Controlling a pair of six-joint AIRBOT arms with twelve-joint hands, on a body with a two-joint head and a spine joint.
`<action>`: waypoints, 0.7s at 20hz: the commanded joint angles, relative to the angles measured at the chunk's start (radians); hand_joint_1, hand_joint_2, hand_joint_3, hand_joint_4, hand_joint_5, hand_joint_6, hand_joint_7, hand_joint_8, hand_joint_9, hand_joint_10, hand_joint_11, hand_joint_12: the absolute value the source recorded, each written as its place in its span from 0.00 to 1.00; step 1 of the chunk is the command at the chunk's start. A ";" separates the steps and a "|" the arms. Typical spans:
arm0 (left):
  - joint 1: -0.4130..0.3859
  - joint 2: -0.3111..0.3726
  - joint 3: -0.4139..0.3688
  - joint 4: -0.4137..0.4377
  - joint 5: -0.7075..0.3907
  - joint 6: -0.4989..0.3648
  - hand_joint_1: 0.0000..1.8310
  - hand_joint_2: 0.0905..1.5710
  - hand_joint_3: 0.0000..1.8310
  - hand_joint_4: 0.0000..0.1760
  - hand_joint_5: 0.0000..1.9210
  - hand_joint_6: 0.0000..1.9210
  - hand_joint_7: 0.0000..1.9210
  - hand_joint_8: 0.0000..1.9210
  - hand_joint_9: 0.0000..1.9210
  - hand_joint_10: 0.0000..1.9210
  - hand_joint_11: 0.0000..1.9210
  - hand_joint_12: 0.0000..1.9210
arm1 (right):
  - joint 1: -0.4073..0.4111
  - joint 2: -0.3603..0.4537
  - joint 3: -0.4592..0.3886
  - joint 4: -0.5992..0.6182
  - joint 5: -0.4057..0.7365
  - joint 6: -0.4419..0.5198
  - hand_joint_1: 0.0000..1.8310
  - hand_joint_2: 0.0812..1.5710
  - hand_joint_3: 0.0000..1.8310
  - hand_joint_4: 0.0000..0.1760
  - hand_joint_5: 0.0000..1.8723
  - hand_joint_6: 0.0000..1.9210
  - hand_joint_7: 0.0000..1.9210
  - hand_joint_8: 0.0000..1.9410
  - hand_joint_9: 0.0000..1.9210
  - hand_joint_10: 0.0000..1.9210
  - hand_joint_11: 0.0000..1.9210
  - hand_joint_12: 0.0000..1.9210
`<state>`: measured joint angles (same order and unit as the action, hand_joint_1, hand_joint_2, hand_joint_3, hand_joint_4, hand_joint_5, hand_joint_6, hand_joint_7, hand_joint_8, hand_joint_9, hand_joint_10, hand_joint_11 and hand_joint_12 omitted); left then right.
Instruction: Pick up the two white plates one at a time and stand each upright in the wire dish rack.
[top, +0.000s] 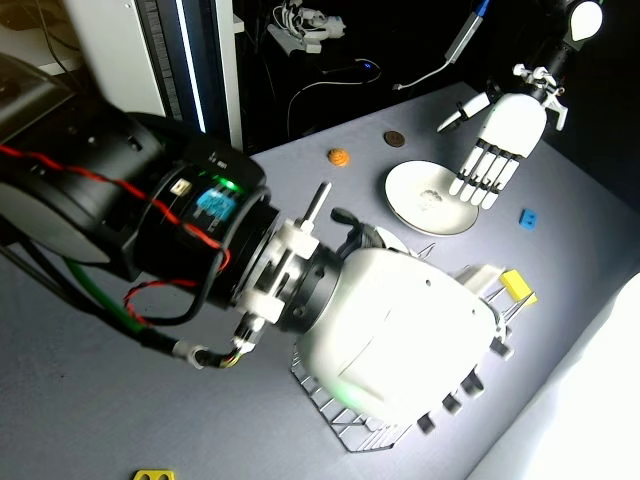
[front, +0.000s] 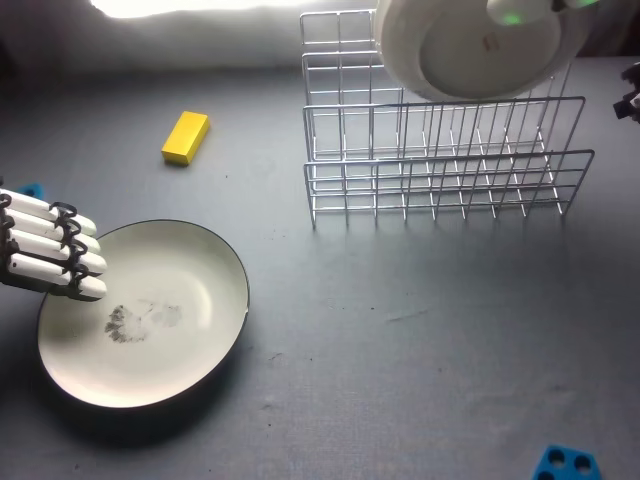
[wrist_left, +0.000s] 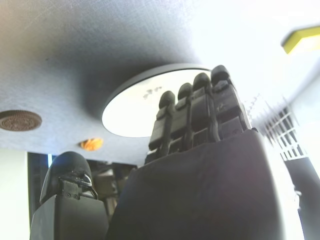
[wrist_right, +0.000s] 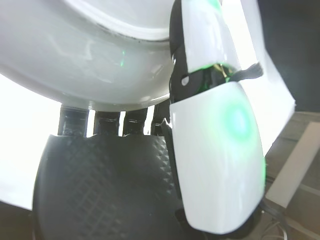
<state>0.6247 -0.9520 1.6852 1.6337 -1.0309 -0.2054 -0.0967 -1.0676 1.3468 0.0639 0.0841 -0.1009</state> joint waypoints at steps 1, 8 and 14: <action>0.003 -0.003 0.011 -0.056 -0.021 0.003 0.00 0.65 0.00 0.00 0.02 0.00 0.01 0.00 0.00 0.00 0.00 0.00 | 0.006 0.001 0.005 0.021 0.152 0.023 0.75 0.66 0.00 0.00 0.56 0.45 0.59 0.34 0.53 0.55 0.42 0.62; 0.016 -0.009 0.018 -0.056 -0.018 0.004 0.00 0.65 0.00 0.00 0.02 0.00 0.00 0.00 0.00 0.00 0.00 0.00 | -0.018 -0.019 0.026 0.021 0.173 0.023 0.75 0.67 0.00 0.00 0.53 0.50 0.55 0.39 0.51 0.57 0.41 0.64; 0.020 -0.010 0.020 -0.056 -0.016 0.004 0.00 0.66 0.00 0.00 0.03 0.01 0.02 0.01 0.01 0.00 0.00 0.00 | -0.053 -0.033 0.053 0.021 0.175 0.043 0.75 0.67 0.00 0.00 0.52 0.51 0.56 0.38 0.51 0.57 0.41 0.65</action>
<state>0.6456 -0.9634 1.6955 1.6291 -1.0290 -0.2024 -0.1604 -1.1069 1.3933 0.0631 0.1135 -0.0814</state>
